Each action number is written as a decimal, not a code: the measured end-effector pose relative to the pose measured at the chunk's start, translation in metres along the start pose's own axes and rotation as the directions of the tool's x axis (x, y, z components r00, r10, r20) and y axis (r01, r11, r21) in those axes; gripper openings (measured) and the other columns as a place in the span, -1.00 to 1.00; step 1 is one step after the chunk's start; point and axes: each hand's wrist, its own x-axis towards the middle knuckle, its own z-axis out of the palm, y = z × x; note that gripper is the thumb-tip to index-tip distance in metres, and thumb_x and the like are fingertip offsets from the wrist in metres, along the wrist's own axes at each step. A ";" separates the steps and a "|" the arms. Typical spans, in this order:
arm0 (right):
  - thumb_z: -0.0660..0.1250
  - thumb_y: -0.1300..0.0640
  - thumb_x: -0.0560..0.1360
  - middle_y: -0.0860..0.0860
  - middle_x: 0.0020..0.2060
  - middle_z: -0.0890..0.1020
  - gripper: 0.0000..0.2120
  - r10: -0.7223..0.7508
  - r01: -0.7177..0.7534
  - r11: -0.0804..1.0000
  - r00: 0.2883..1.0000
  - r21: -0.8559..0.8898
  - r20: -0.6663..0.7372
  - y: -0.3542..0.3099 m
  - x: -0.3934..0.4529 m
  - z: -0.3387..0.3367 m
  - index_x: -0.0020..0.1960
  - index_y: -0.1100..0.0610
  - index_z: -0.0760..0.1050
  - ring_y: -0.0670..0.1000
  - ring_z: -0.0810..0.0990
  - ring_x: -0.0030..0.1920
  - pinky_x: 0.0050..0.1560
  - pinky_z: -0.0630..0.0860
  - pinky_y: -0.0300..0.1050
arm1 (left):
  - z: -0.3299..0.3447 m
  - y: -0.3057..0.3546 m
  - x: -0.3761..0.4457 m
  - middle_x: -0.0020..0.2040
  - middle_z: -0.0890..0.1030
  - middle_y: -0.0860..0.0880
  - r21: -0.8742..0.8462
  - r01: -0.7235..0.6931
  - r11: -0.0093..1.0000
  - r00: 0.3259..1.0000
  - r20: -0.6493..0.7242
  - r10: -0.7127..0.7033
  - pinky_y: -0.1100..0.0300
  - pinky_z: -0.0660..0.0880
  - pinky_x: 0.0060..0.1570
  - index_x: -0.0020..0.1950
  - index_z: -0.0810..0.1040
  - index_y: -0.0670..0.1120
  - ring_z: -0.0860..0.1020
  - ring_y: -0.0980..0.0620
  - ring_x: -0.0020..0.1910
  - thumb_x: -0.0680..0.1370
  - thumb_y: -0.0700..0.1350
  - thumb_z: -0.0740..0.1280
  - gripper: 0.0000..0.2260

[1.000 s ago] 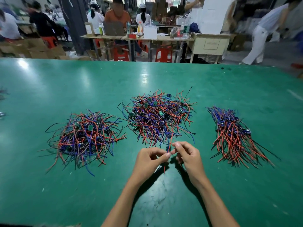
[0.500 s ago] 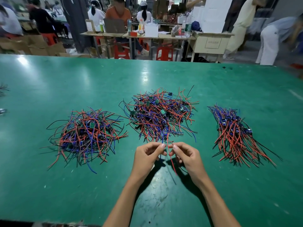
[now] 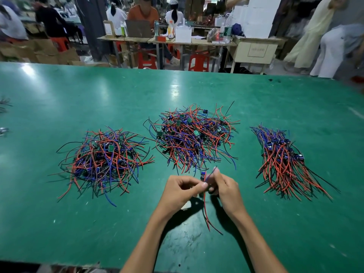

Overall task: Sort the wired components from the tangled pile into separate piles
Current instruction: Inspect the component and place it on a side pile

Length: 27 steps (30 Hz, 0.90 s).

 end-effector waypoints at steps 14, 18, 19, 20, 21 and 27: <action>0.29 0.03 0.61 0.15 0.09 0.72 -0.76 0.005 -0.065 0.931 0.986 0.360 0.164 -0.006 -0.002 -0.015 0.18 0.05 0.66 0.00 0.68 -0.07 -0.07 0.62 -0.17 | 0.003 0.002 -0.002 -0.30 0.69 -0.12 0.012 0.047 0.999 0.999 0.004 -0.047 0.20 0.45 -0.29 -0.14 0.74 -0.16 0.55 0.03 -0.32 0.50 -0.15 0.53 -0.92; 0.31 0.02 0.58 0.09 0.08 0.74 -0.72 -0.009 -0.029 0.945 0.993 0.326 0.114 -0.007 -0.001 -0.014 0.23 0.03 0.65 -0.09 0.58 -0.16 -0.12 0.52 -0.32 | -0.014 0.016 0.002 -0.26 0.72 -0.01 0.034 0.007 0.999 0.986 -0.166 -0.001 0.29 0.51 -0.29 -0.12 0.74 -0.07 0.61 0.13 -0.31 0.49 -0.07 0.52 -0.92; 0.31 0.04 0.58 0.09 0.07 0.74 -0.71 -0.017 -0.021 0.948 0.993 0.318 0.115 -0.007 0.000 -0.013 0.24 0.04 0.64 -0.09 0.58 -0.17 -0.13 0.52 -0.33 | -0.026 0.023 0.005 -0.24 0.73 0.01 0.080 -0.027 0.996 0.975 -0.218 0.044 0.32 0.51 -0.28 -0.13 0.74 -0.03 0.62 0.15 -0.30 0.47 -0.04 0.52 -0.93; 0.31 0.07 0.58 0.08 0.05 0.74 -0.72 -0.026 -0.013 0.954 0.992 0.300 0.123 -0.007 -0.001 -0.013 0.25 0.05 0.63 -0.10 0.59 -0.18 -0.13 0.51 -0.35 | -0.042 0.031 0.008 -0.23 0.73 0.03 0.134 -0.060 0.989 0.958 -0.270 0.095 0.32 0.51 -0.27 -0.12 0.74 0.01 0.61 0.16 -0.29 0.47 -0.03 0.52 -0.94; 0.32 0.11 0.59 0.08 0.03 0.75 -0.74 -0.032 -0.007 0.961 0.990 0.276 0.137 -0.007 -0.001 -0.013 0.25 0.06 0.63 -0.11 0.59 -0.18 -0.12 0.51 -0.36 | -0.059 0.039 0.011 -0.22 0.72 0.06 0.192 -0.087 0.977 0.936 -0.320 0.146 0.31 0.49 -0.28 -0.12 0.74 0.03 0.59 0.16 -0.29 0.48 -0.03 0.51 -0.96; 0.32 0.29 0.61 0.10 -0.12 0.76 -0.79 -0.032 -0.005 0.977 0.985 0.212 0.171 -0.006 -0.001 -0.010 0.15 0.09 0.67 -0.17 0.64 -0.20 -0.17 0.48 -0.38 | -0.158 0.057 0.015 -0.15 0.74 0.00 0.628 0.358 0.691 0.691 -0.676 0.256 0.16 0.50 -0.18 -0.02 0.74 0.04 0.64 -0.01 -0.19 0.54 0.13 0.43 -0.80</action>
